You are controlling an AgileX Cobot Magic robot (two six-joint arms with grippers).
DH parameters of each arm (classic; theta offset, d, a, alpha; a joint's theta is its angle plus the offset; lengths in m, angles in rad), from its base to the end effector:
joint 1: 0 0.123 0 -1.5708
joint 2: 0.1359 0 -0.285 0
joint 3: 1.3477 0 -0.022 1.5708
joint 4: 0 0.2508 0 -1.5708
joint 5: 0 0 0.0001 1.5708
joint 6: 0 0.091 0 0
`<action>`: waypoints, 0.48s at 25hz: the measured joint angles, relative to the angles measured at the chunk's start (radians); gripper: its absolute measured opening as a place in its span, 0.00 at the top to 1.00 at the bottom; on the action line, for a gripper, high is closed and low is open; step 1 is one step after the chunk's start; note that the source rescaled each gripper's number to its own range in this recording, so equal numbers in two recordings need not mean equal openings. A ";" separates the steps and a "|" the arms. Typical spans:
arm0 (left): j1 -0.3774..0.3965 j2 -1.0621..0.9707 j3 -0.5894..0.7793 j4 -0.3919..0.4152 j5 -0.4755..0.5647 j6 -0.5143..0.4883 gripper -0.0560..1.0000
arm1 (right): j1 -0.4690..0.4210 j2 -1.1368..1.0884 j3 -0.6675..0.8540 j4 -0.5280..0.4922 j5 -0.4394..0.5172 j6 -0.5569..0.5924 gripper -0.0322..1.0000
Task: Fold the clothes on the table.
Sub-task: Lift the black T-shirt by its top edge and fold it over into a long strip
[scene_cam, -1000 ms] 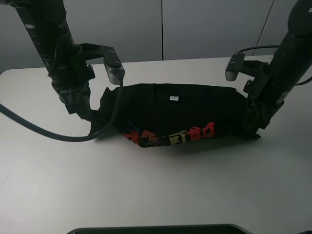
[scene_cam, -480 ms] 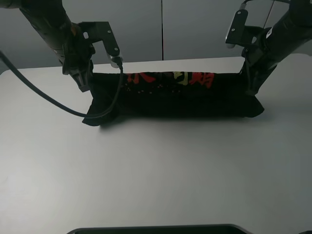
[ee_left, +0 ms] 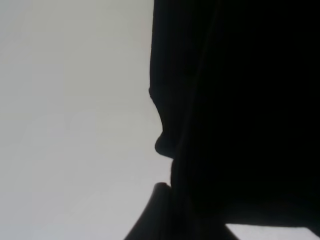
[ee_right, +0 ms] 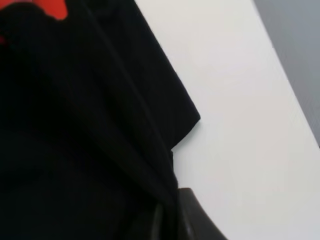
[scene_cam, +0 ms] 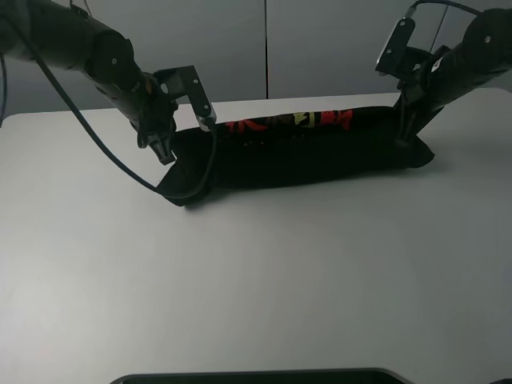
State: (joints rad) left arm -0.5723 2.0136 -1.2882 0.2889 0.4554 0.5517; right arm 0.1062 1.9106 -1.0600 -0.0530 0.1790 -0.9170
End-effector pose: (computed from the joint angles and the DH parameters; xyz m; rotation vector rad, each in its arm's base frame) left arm 0.3535 -0.2141 0.1503 1.6631 2.0711 0.2460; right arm 0.3783 0.0395 0.1452 -1.3032 2.1932 -0.3578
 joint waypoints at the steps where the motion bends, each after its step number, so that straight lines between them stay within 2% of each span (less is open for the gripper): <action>1: 0.000 0.013 0.000 0.013 -0.014 -0.011 0.95 | 0.000 0.019 -0.007 0.000 -0.018 -0.002 0.97; 8: 0.002 0.070 0.000 0.052 -0.089 -0.032 0.95 | -0.004 0.137 -0.060 0.000 -0.079 -0.006 0.97; 12: 0.002 0.112 0.000 0.081 -0.098 -0.055 0.95 | -0.004 0.168 -0.062 0.026 -0.170 0.008 0.97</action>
State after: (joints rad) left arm -0.5700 2.1255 -1.2882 0.3696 0.3572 0.4963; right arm 0.1024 2.0781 -1.1223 -0.0266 0.0088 -0.9087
